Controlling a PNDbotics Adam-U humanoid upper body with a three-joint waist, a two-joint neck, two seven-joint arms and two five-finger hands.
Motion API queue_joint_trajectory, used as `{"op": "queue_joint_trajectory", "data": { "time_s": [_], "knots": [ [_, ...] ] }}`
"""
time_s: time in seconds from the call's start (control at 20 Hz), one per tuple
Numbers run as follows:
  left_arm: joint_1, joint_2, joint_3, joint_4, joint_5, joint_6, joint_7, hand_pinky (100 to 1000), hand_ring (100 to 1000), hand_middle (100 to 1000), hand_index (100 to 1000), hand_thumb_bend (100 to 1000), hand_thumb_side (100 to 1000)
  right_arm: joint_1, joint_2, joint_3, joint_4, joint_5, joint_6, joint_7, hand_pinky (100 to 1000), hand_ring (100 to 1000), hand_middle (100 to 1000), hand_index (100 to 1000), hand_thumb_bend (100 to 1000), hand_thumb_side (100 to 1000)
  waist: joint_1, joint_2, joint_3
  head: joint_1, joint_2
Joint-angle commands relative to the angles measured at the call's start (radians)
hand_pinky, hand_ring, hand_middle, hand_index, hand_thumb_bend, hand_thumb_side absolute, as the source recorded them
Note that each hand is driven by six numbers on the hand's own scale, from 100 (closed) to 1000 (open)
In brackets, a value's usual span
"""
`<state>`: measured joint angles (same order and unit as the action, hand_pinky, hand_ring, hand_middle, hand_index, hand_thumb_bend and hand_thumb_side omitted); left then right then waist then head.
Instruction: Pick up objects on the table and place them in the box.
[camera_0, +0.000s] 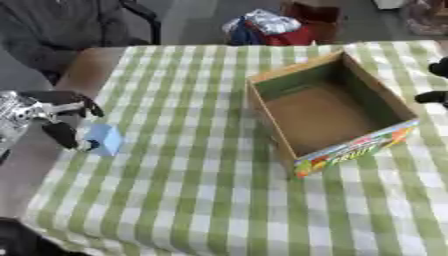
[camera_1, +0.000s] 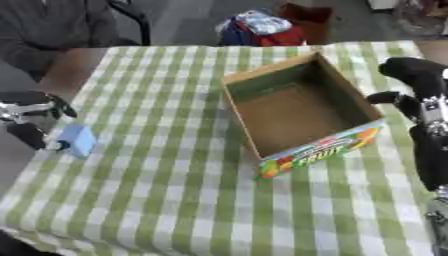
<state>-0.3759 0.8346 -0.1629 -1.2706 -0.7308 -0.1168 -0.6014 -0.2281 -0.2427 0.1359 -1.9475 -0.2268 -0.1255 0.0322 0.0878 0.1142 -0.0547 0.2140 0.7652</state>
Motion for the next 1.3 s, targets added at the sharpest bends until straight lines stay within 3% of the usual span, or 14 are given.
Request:
{"op": "queue_joint_trajectory", "data": {
  "time_s": [0.05,0.4,0.45,0.5,0.75,1.0,1.3],
  "knots": [
    [-0.016,0.019,-0.003,0.008,-0.014,-0.018,-0.007,794,807,814,876,328,318,-0.011,-0.01,-0.002,-0.013,0.0,-0.002,0.003,610,822,722,721,100,550,-0.002,-0.009,-0.001,0.001,0.005],
    [-0.016,0.012,0.0,0.006,-0.008,-0.022,-0.026,771,752,705,767,225,275,-0.013,-0.011,-0.002,-0.013,0.0,-0.002,0.004,610,822,722,721,100,549,-0.001,-0.009,0.0,-0.001,0.005],
    [-0.017,0.012,0.006,-0.004,-0.005,-0.018,-0.017,752,708,637,710,100,369,-0.012,-0.011,-0.002,-0.013,0.0,-0.002,0.004,610,822,722,721,100,551,-0.001,-0.009,0.001,-0.002,0.005],
    [-0.017,0.013,0.013,-0.018,-0.003,-0.012,-0.006,750,704,629,706,184,270,-0.012,-0.012,-0.003,-0.013,0.0,-0.002,0.003,611,822,722,721,100,549,-0.001,-0.009,0.001,-0.003,0.005],
    [-0.058,0.027,0.027,-0.157,0.007,0.002,0.026,747,691,607,690,162,275,-0.012,-0.012,-0.002,-0.013,0.0,-0.001,0.004,611,822,722,721,100,549,-0.001,-0.011,0.004,-0.005,0.005],
    [-0.185,-0.005,0.0,-0.265,0.048,0.007,0.021,744,683,603,688,150,284,-0.011,-0.011,0.002,-0.013,-0.003,-0.001,0.008,611,823,722,721,100,548,-0.003,-0.016,0.001,-0.002,0.005],
    [-0.421,-0.185,-0.079,-0.198,0.021,-0.03,0.028,742,682,606,692,145,291,-0.01,-0.006,0.006,-0.013,-0.008,0.001,0.012,611,823,722,721,100,548,-0.009,-0.021,-0.015,0.004,0.005]
  ]
}}
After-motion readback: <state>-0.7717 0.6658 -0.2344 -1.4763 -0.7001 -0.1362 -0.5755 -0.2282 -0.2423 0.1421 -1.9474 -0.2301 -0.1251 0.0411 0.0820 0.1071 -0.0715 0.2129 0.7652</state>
